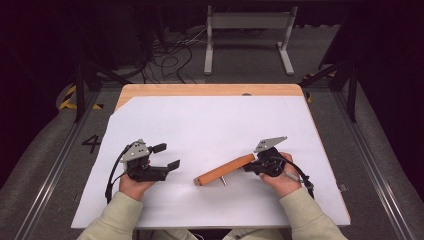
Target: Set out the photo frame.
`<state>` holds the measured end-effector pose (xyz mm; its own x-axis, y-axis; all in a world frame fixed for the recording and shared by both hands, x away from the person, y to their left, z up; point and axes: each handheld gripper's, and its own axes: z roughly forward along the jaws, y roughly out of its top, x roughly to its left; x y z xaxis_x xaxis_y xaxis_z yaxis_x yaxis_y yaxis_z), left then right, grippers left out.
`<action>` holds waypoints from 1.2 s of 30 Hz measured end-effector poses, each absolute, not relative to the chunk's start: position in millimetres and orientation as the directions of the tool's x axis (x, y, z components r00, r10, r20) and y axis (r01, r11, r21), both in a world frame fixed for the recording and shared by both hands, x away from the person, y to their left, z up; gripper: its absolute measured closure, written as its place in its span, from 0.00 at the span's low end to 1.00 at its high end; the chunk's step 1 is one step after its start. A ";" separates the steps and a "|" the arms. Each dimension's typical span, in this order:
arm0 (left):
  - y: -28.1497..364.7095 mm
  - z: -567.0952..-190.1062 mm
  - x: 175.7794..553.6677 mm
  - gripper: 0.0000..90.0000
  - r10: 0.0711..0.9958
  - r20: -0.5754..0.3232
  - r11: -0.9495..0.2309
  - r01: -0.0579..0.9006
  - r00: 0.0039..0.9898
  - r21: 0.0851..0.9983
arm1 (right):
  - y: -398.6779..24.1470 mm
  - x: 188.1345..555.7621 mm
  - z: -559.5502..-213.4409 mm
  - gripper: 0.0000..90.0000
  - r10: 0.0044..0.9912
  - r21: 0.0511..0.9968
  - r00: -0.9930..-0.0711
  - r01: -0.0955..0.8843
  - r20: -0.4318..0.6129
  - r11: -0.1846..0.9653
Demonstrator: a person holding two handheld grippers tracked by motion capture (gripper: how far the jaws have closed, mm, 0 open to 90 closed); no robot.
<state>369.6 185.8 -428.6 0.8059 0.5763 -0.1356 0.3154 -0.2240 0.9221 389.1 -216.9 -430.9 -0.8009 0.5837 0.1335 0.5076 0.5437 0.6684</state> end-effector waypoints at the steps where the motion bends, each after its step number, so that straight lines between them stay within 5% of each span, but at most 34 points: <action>1: 186.8 -427.9 369.5 0.20 0.572 -0.142 -0.227 0.322 0.808 0.919 | -216.0 390.7 -430.7 1.00 0.584 0.667 -0.800 0.509 0.135 0.543; 17: 187.8 -427.2 368.6 0.18 0.527 -0.230 -0.248 0.406 0.818 0.880 | -191.7 428.1 -426.2 1.00 0.598 0.672 -0.789 0.521 0.144 0.526; 36: 183.1 -426.9 365.1 0.20 0.524 -0.190 -0.276 0.377 0.830 0.884 | -158.6 458.4 -422.5 1.00 0.565 0.692 -0.810 0.500 0.159 0.521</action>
<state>365.1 183.1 -426.9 0.8300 0.5243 -0.1903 0.3771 -0.2759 0.8841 458.4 -158.6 -422.5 -0.8096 0.5651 0.1590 0.4995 0.5208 0.6922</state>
